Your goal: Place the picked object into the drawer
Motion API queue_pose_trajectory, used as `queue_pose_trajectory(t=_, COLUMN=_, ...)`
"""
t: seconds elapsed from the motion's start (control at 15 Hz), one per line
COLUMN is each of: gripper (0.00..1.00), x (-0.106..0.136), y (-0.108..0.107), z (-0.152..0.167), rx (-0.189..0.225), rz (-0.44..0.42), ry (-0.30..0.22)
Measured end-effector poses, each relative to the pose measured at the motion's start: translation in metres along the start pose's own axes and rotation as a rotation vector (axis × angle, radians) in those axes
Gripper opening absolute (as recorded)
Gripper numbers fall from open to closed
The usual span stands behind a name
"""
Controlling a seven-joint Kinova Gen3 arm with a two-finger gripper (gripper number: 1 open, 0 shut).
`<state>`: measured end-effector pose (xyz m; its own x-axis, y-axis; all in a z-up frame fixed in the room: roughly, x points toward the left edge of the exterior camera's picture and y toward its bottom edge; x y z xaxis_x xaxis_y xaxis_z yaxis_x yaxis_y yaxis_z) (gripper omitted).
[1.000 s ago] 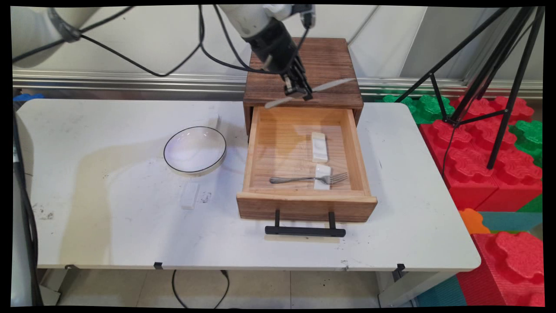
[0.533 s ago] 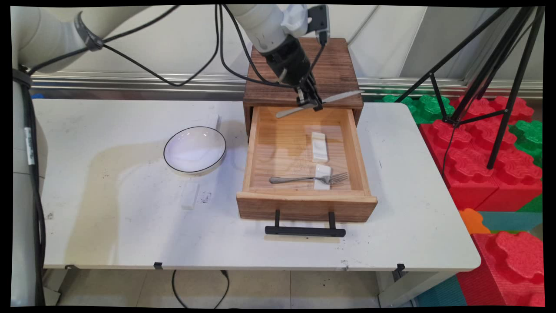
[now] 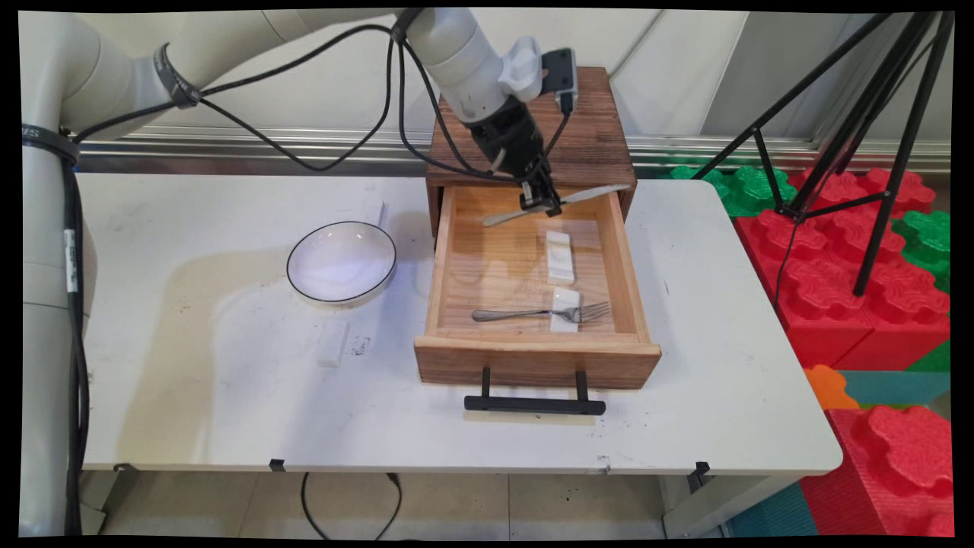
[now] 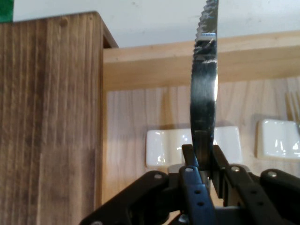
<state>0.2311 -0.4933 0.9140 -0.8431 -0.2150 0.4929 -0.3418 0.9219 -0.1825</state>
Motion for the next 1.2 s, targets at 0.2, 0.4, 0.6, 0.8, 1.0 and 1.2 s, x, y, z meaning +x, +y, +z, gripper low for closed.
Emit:
queue_pose_trajectory(t=0.2, gripper=0.0, x=-0.008, y=-0.001, z=0.013, rx=-0.006, rz=-0.007, ry=-0.01)
queue_pose_trajectory(t=0.4, gripper=0.0, x=-0.014, y=-0.002, z=0.022, rx=-0.01, rz=-0.015, ry=-0.019)
queue_pose_trajectory(t=0.6, gripper=0.0, x=-0.023, y=-0.002, z=0.034, rx=-0.015, rz=-0.026, ry=-0.029)
queue_pose_trajectory(t=0.8, gripper=0.0, x=-0.03, y=-0.002, z=0.041, rx=-0.02, rz=-0.035, ry=-0.037)
queue_pose_trajectory(t=1.0, gripper=0.0, x=-0.037, y=-0.002, z=0.047, rx=-0.025, rz=-0.043, ry=-0.044)
queue_pose_trajectory(t=1.2, gripper=0.0, x=-0.042, y=-0.001, z=0.053, rx=-0.032, rz=-0.05, ry=-0.049)
